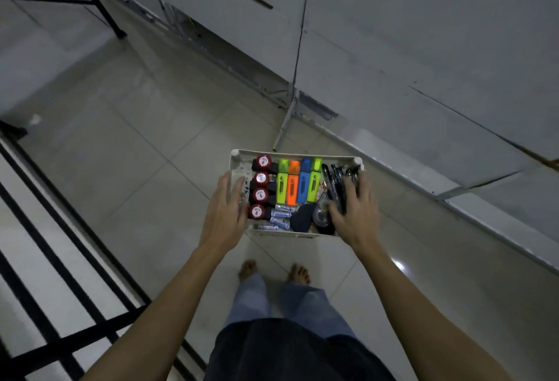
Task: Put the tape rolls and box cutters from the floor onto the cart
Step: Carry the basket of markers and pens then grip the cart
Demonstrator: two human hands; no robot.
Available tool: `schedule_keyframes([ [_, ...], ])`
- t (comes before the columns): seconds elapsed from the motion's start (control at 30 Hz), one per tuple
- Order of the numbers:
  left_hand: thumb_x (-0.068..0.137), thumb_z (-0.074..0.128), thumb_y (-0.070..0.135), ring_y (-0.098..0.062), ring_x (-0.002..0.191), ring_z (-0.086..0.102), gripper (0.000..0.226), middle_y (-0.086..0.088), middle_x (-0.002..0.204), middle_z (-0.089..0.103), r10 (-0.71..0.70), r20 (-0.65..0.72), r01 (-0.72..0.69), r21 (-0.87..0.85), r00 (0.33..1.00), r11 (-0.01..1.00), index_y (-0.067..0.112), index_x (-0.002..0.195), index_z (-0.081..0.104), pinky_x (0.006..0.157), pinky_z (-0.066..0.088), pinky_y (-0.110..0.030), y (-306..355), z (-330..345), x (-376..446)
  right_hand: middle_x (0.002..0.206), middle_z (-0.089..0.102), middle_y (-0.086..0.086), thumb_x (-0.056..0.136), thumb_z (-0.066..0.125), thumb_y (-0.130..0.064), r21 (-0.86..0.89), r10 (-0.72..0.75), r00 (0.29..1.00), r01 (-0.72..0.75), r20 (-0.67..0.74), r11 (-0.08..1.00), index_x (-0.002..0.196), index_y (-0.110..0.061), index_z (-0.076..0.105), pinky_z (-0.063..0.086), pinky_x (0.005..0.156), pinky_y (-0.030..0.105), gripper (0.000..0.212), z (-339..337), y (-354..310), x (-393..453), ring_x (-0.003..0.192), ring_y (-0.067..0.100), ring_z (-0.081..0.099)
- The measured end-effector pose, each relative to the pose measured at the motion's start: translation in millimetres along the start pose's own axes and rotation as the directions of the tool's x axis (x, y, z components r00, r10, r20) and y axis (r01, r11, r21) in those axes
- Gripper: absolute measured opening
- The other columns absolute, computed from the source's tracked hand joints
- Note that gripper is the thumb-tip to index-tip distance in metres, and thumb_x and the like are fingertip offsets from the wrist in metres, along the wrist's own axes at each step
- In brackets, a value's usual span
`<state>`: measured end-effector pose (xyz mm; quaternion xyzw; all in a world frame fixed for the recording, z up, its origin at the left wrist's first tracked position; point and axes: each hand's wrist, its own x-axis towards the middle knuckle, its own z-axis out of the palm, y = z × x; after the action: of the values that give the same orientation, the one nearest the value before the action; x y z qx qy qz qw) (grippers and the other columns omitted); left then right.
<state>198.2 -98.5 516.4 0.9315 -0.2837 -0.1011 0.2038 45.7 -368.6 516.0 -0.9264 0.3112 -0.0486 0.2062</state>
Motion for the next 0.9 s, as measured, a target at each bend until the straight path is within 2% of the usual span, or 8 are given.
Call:
schedule_keyframes([
  [0.07,0.109,0.044,0.032,-0.037,0.156,0.026,0.056,-0.015,0.173,0.007,-0.021,0.043,0.022,-0.029,0.999,0.999,0.014,0.160,0.029,0.119,0.037,-0.049,-2,4,6,0.164,0.029,0.016,0.094,0.062,-0.044,-0.034,0.016,0.999,-0.015,0.033,0.999,0.148,-0.018,0.044,0.029,0.122,0.057,0.063,8,2,-5,0.150,0.037,0.029],
  [0.2,0.110,0.038,0.038,-0.036,0.149,0.039,0.053,-0.006,0.174,-0.006,-0.006,0.063,0.014,-0.120,0.998,0.993,0.023,0.160,0.030,0.106,0.050,-0.046,-2,5,9,0.167,0.026,0.015,0.099,0.048,-0.053,-0.052,0.046,0.998,-0.044,0.032,0.998,0.150,-0.019,0.043,0.017,0.127,0.056,0.062,13,-1,-4,0.156,0.034,0.018],
  [0.27,0.109,0.037,0.039,-0.034,0.152,0.035,0.053,-0.002,0.174,-0.009,0.011,0.053,-0.002,-0.166,0.999,0.986,0.026,0.161,0.029,0.107,0.050,-0.046,-2,6,8,0.169,0.022,0.015,0.100,0.044,-0.054,-0.074,0.052,0.998,-0.051,0.021,0.996,0.154,-0.020,0.039,0.005,0.129,0.053,0.064,13,-5,1,0.158,0.033,0.014],
  [0.37,0.111,0.039,0.035,-0.032,0.156,0.027,0.052,-0.001,0.174,-0.010,0.011,0.046,-0.001,-0.214,0.999,0.977,0.028,0.161,0.029,0.111,0.045,-0.045,-2,8,10,0.173,0.006,0.013,0.103,0.037,-0.058,-0.145,0.022,0.999,-0.016,0.037,0.989,0.161,-0.021,0.028,-0.011,0.128,0.046,0.069,16,-5,5,0.161,0.029,-0.001],
  [0.5,0.111,0.042,0.031,-0.033,0.156,0.028,0.047,-0.002,0.175,-0.007,0.028,0.040,-0.018,-0.250,0.999,0.968,0.033,0.157,0.035,0.112,0.046,-0.045,1,8,13,0.174,-0.006,0.011,0.104,0.027,-0.062,-0.162,0.024,0.998,-0.013,0.065,0.987,0.165,-0.021,0.017,-0.005,0.129,0.049,0.074,20,-1,1,0.160,0.028,-0.011],
  [0.6,0.110,0.045,0.027,-0.032,0.156,0.029,0.045,-0.002,0.175,-0.005,0.074,0.038,-0.062,-0.261,0.997,0.963,0.031,0.154,0.040,0.112,0.047,-0.045,2,9,19,0.174,-0.005,0.009,0.104,0.023,-0.064,-0.152,0.056,0.997,-0.049,0.045,0.987,0.165,-0.021,0.015,0.001,0.130,0.049,0.075,17,3,-3,0.160,0.025,-0.012],
  [0.73,0.109,0.045,0.025,-0.031,0.155,0.032,0.044,-0.001,0.175,-0.008,0.126,0.040,-0.113,-0.242,0.991,0.964,0.026,0.153,0.043,0.110,0.049,-0.043,0,8,36,0.174,-0.003,0.008,0.105,0.028,-0.061,-0.123,0.104,0.995,-0.102,0.010,0.987,0.165,-0.020,0.017,0.009,0.130,0.050,0.073,18,2,-2,0.161,0.024,-0.011],
  [0.9,0.109,0.046,0.025,-0.030,0.154,0.032,0.044,-0.001,0.175,-0.008,0.206,0.058,-0.189,-0.219,0.977,0.957,0.024,0.153,0.045,0.109,0.049,-0.043,0,7,68,0.174,-0.007,0.008,0.105,0.024,-0.063,-0.145,0.186,0.983,-0.185,-0.003,0.972,0.165,-0.021,0.012,0.007,0.130,0.049,0.075,20,1,1,0.160,0.024,-0.014],
])
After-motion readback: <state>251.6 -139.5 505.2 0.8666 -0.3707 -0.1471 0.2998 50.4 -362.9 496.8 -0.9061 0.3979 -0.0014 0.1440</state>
